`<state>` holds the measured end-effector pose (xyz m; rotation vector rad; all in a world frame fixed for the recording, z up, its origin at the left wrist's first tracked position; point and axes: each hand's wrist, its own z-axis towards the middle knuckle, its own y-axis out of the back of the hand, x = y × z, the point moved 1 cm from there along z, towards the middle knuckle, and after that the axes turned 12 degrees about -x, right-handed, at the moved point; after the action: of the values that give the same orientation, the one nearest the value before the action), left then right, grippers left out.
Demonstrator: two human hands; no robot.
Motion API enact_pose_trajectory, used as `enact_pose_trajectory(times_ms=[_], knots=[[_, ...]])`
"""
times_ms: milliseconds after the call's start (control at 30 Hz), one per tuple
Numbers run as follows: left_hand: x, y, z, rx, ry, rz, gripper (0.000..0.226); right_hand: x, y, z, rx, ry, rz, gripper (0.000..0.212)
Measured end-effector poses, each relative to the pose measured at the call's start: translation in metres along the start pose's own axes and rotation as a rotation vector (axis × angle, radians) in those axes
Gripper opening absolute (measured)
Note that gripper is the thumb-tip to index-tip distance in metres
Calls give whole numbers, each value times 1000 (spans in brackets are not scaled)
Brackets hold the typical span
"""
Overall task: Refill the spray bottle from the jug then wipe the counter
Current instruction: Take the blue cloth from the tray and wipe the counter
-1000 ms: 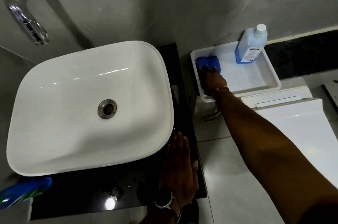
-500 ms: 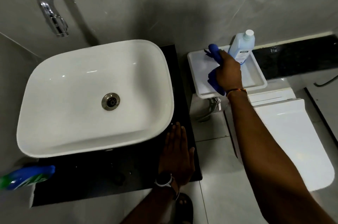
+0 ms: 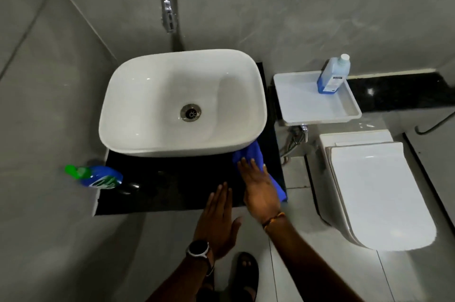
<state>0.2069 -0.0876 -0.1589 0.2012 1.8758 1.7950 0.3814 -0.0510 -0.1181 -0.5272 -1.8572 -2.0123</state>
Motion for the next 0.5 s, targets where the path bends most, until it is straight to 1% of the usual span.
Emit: enact_pose_trajectory(times_ms=[100, 167, 233, 300, 333, 367, 400, 433, 500], knots=[[19, 6, -21, 21, -18, 23, 78, 16, -17, -34, 14, 101, -122, 76], [25, 12, -28, 27, -11, 10, 82, 5, -16, -57, -25, 135, -179, 65], [32, 17, -33, 16, 10, 4, 85, -7, -6, -53, -73, 25, -249, 61], [40, 23, -36, 19, 30, 1, 86, 1, -7, -27, -95, -162, -247, 61], [43, 25, -37, 17, 32, 5, 87, 14, -13, -14, -89, -214, -232, 62], [48, 28, -39, 10, 32, 12, 87, 33, -23, -6, -68, -214, -221, 63], [54, 31, -42, 2, 33, 18, 87, 51, -34, -6, -46, -155, -221, 63], [60, 34, -45, -4, 36, 20, 87, 64, -45, -15, -25, -58, -237, 64], [72, 38, -53, -16, 43, 20, 87, 67, -51, -41, 25, 107, -233, 64]])
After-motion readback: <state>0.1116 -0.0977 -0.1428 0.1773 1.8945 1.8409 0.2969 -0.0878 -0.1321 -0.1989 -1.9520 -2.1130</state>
